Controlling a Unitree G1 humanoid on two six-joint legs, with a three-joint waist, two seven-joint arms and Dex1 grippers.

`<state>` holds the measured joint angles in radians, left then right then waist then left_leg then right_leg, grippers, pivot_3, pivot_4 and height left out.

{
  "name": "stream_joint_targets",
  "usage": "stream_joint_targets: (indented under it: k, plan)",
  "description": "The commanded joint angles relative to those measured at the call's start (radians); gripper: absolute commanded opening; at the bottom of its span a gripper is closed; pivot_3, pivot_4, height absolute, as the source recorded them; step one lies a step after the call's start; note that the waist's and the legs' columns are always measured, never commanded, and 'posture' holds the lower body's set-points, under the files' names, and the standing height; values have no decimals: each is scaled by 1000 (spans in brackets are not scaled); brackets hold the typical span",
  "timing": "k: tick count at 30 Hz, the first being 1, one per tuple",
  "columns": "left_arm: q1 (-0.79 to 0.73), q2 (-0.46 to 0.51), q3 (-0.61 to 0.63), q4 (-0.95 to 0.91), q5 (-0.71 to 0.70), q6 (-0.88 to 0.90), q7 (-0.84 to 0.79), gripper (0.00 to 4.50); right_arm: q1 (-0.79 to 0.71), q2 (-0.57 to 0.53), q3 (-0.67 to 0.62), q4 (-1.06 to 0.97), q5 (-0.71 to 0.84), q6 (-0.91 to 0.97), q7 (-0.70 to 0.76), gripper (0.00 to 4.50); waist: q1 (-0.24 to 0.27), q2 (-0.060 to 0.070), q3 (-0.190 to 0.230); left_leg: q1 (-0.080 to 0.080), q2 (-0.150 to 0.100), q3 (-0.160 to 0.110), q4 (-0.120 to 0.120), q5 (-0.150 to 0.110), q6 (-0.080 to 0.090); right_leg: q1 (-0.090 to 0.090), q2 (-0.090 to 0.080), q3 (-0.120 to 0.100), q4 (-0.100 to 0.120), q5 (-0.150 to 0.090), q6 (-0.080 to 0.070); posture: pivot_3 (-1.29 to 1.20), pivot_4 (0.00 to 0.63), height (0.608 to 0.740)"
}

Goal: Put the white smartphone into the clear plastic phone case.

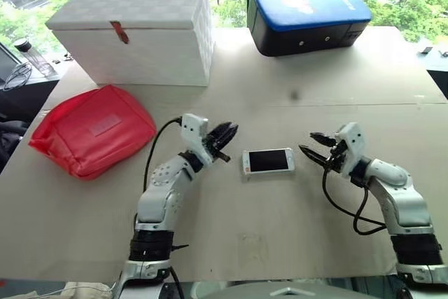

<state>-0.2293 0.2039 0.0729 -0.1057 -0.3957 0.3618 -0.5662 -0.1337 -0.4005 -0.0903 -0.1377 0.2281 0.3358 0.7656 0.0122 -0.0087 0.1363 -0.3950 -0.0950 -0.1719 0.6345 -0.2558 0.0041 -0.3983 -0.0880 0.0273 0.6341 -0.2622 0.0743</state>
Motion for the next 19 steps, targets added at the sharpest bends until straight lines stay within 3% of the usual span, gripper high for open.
stream_joint_targets:
  k: [1,4,5,12,19]
  plan:
    - [6,41,36,-76,-49,28,-13,2710,49,-40,-48,-111,31,-42,-4,4306,1,0,2,0,0,0,0,0,0,0,0,0,0,0,0,0,150,740]
    - [33,92,68,-131,-102,79,-28,4206,138,-90,-89,-176,67,-46,17,4500,2,0,6,0,0,-1,0,0,0,0,0,-1,1,0,0,0,150,740]
    - [54,117,77,-161,-117,97,-39,4475,179,-109,-107,-201,83,-49,35,4500,2,0,7,0,0,-1,0,0,0,0,0,-1,1,0,0,0,150,740]
    - [335,292,150,-394,-200,148,-139,4475,446,-206,-267,-322,178,-78,115,4500,-1,0,11,1,1,1,-1,0,1,1,0,1,0,0,0,0,150,740]
    - [545,318,226,-452,-195,114,-128,4475,532,-224,-371,-330,203,-91,99,4500,6,-1,14,3,2,1,0,-3,6,3,0,-1,1,0,0,0,150,740]
